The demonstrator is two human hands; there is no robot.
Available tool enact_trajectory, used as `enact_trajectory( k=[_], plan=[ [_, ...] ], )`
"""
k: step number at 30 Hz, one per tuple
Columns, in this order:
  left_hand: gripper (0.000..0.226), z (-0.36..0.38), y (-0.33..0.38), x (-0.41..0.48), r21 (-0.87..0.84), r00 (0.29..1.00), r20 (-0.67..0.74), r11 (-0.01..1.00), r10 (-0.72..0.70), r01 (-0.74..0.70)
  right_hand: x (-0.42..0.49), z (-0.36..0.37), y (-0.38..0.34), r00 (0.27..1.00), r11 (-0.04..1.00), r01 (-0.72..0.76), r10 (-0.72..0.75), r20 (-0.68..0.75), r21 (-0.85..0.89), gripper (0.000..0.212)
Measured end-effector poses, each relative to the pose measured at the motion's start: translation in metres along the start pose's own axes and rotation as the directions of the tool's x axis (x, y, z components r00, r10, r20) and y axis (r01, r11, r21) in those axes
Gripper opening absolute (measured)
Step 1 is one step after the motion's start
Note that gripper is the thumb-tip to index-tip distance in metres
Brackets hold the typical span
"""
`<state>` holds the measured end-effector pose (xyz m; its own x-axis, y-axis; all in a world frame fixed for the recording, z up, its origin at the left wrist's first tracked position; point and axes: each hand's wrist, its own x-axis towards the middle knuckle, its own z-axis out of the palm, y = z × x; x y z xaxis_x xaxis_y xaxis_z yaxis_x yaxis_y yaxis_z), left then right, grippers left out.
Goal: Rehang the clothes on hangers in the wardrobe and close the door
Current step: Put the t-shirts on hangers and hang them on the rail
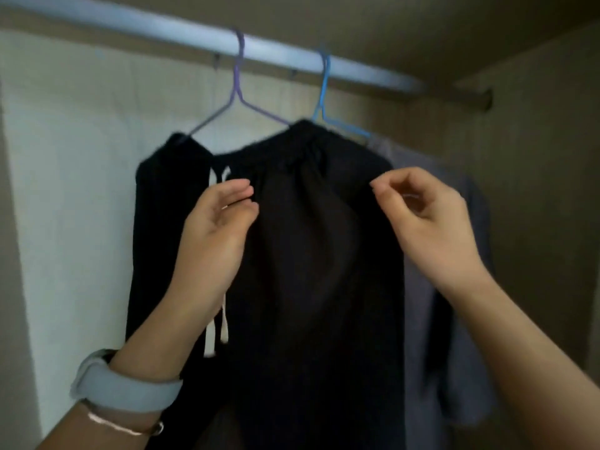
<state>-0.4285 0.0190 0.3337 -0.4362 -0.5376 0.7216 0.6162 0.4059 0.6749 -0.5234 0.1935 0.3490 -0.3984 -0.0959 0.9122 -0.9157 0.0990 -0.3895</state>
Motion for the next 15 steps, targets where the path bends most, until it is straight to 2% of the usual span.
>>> enact_trajectory(
  k=[2, 6, 9, 11, 13, 15],
  plan=[
    [0.021, 0.018, 0.009, 0.022, 0.032, 0.998, -0.033, 0.998, 0.049, -0.048, 0.039, -0.001, 0.004, 0.995, 0.997, 0.067, -0.069, -0.078, -0.024, 0.013],
    [0.035, 0.053, 0.026, 0.074, 0.066, 0.99, -0.127, 0.997, 0.058, -0.05, 0.109, -0.002, 0.028, 0.997, 0.973, -0.052, 0.039, -0.063, -0.224, 0.026],
    [0.044, 0.072, 0.027, 0.112, 0.074, 0.985, -0.168, 0.996, -0.045, 0.058, 0.14, 0.006, 0.045, 0.97, 0.899, -0.137, 0.207, 0.127, -0.417, 0.038],
    [0.054, 0.081, 0.029, 0.13, 0.024, 0.98, -0.13, 0.987, -0.153, 0.158, 0.152, 0.015, 0.049, 0.923, 0.855, -0.095, 0.268, 0.277, -0.51, 0.041],
    [0.065, 0.086, 0.03, 0.138, -0.073, 0.967, -0.096, 0.971, -0.236, 0.23, 0.158, 0.021, 0.047, 0.881, 0.854, -0.013, 0.255, 0.397, -0.52, 0.035],
    [0.059, 0.087, 0.033, 0.138, -0.161, 0.949, -0.109, 0.947, -0.297, 0.278, 0.161, 0.024, 0.04, 0.848, 0.896, -0.009, 0.242, 0.471, -0.444, 0.027]
  ],
)
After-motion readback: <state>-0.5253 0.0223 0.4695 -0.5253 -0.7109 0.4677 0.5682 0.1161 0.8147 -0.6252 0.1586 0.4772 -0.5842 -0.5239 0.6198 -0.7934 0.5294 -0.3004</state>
